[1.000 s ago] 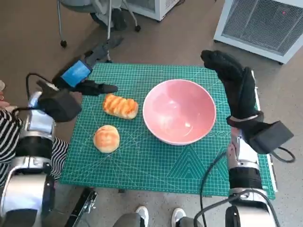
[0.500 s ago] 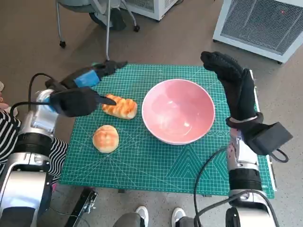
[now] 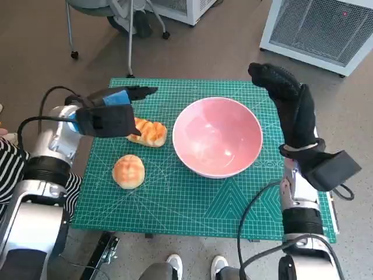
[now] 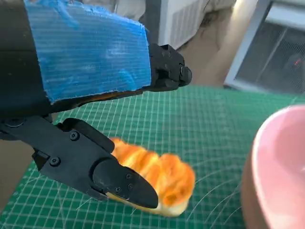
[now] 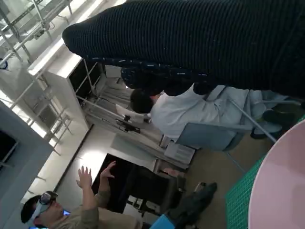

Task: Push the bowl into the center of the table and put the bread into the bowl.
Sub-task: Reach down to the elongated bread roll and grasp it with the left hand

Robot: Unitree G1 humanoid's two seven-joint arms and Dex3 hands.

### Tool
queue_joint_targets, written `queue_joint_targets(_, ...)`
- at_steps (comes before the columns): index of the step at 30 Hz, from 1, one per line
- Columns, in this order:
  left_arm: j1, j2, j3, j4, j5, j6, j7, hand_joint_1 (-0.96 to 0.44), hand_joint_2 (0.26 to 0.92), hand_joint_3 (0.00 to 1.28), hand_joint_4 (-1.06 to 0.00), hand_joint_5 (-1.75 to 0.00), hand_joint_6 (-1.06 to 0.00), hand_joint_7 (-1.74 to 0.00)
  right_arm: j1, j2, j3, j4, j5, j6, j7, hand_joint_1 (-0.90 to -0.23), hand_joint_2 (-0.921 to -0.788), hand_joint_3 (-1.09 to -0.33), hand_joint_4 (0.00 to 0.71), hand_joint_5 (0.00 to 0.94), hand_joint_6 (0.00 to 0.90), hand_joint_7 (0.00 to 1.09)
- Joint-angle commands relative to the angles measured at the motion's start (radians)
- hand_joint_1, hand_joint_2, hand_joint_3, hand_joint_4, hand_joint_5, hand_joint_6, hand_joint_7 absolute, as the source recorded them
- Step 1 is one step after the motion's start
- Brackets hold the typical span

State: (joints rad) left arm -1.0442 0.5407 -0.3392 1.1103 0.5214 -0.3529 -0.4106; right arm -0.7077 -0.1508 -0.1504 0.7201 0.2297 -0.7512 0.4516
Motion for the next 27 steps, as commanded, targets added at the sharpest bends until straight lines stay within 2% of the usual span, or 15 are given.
queue_joint_targets(1,-0.036,-0.022,-0.039,0.040,0.039,0.032,0.013,-0.23,0.738,0.00,-0.11,0.00,-0.24,-0.01,0.028,-0.004,0.000,0.010,-0.007,0.009,-0.002,-0.745,-0.921,-0.718,0.142,0.001,0.077,0.35)
queue_joint_targets(12,-0.071,-0.068,-0.098,0.122,0.094,0.086,0.044,-0.19,0.722,0.00,-0.11,0.00,-0.25,0.00,0.031,-0.007,-0.003,0.009,-0.004,0.012,-0.002,-0.737,-0.921,-0.716,0.145,0.002,0.072,0.36)
queue_joint_targets(27,-0.073,-0.153,-0.196,0.202,0.180,0.175,0.119,-0.24,0.720,0.00,-0.13,-0.01,-0.27,-0.01,0.033,-0.005,0.001,0.000,-0.009,0.017,-0.010,-0.735,-0.921,-0.713,0.151,0.004,0.065,0.38)
